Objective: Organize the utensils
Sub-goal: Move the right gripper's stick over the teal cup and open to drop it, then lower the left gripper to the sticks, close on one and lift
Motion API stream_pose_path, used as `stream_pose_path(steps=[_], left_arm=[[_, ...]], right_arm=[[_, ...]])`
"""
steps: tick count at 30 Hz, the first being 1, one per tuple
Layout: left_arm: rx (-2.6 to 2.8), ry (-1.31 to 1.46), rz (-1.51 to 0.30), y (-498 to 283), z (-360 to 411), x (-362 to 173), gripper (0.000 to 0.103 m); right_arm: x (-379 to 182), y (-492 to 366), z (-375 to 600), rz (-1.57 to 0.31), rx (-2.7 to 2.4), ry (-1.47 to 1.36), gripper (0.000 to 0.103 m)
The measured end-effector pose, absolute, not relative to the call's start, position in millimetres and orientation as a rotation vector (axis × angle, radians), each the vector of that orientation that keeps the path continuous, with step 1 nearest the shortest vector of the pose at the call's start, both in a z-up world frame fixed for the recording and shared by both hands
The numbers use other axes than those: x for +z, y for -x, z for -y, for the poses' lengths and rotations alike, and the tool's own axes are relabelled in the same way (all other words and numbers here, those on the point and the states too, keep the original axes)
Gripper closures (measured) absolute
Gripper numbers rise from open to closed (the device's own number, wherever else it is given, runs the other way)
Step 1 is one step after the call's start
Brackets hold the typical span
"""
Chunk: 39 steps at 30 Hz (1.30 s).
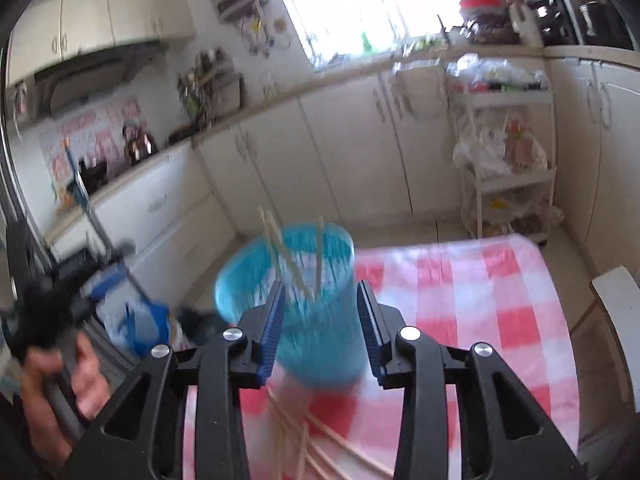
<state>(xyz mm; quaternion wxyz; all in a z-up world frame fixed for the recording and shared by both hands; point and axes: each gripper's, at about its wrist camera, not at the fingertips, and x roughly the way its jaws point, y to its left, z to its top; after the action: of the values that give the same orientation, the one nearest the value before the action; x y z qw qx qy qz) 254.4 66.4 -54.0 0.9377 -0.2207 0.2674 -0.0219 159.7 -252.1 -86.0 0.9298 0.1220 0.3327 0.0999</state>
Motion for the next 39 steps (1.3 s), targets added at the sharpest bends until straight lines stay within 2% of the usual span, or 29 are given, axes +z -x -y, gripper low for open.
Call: stream_pose_path(steps=[4, 9, 12, 15, 19, 29, 30, 31, 32, 33, 36, 39], left_arm=[[-0.094, 0.401, -0.684, -265, -56, -77, 0.053], [-0.175, 0.245, -0.831, -271, -31, -105, 0.053], [-0.227, 0.115, -0.9, -266, -12, -127, 0.053], [-0.345, 0.154, -1.025, -258, 3, -155, 0.053], [-0.444, 0.122, -1.099, -239, 34, -185, 0.053], [-0.392, -0.126, -1.048, -221, 100, -216, 0.056], [-0.387, -0.134, -1.042, -221, 103, -217, 0.06], [-0.394, -0.132, -1.04, -221, 105, -218, 0.069], [-0.4, -0.132, -1.039, -225, 105, -216, 0.073], [-0.418, -0.129, -1.05, -226, 106, -217, 0.087], [-0.503, -0.08, -1.111, -230, 103, -217, 0.093], [-0.564, -0.005, -1.163, -234, 96, -218, 0.098]], right_arm=[[-158, -159, 240, -0.967, 0.239, -0.123, 0.067], [-195, -168, 239, -1.058, 0.251, -0.079, 0.068], [-202, -170, 234, -1.072, 0.288, -0.063, 0.068], [-203, -164, 216, -1.075, 0.301, 0.026, 0.068], [-212, -159, 207, -1.121, 0.258, 0.114, 0.068], [-206, -152, 243, -1.278, 0.204, -0.059, 0.067], [-206, -150, 242, -1.282, 0.212, -0.05, 0.066], [-206, -150, 242, -1.29, 0.225, -0.046, 0.063], [-205, -149, 242, -1.305, 0.251, -0.06, 0.058], [-206, -148, 240, -1.324, 0.279, -0.066, 0.052], [-206, -144, 237, -1.392, 0.391, -0.135, 0.052], [-203, -148, 239, -1.367, 0.375, -0.157, 0.052]])
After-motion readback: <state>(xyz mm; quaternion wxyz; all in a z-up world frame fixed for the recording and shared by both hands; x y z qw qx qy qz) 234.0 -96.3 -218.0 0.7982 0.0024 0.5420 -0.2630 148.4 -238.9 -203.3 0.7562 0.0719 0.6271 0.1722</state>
